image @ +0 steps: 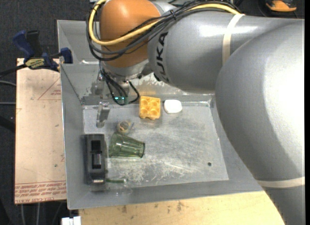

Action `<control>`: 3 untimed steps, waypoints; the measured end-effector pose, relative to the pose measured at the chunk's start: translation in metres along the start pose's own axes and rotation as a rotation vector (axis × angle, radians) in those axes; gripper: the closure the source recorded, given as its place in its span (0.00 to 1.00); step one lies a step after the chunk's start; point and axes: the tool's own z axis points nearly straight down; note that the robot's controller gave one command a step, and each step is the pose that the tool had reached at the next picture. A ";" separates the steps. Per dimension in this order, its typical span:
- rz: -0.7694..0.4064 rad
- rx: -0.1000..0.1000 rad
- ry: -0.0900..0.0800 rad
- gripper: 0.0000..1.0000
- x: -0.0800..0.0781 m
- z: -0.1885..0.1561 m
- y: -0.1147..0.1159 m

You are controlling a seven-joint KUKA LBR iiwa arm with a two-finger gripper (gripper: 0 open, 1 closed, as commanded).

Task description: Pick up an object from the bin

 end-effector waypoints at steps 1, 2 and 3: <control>0.002 -0.001 -0.002 0.00 -0.001 -0.001 0.000; -0.077 -0.002 -0.011 0.00 0.027 0.023 -0.002; -0.117 -0.002 -0.009 0.00 0.041 0.037 -0.002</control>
Offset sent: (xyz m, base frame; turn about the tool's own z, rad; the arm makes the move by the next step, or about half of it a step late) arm -0.0793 -0.0032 -0.0708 -0.2116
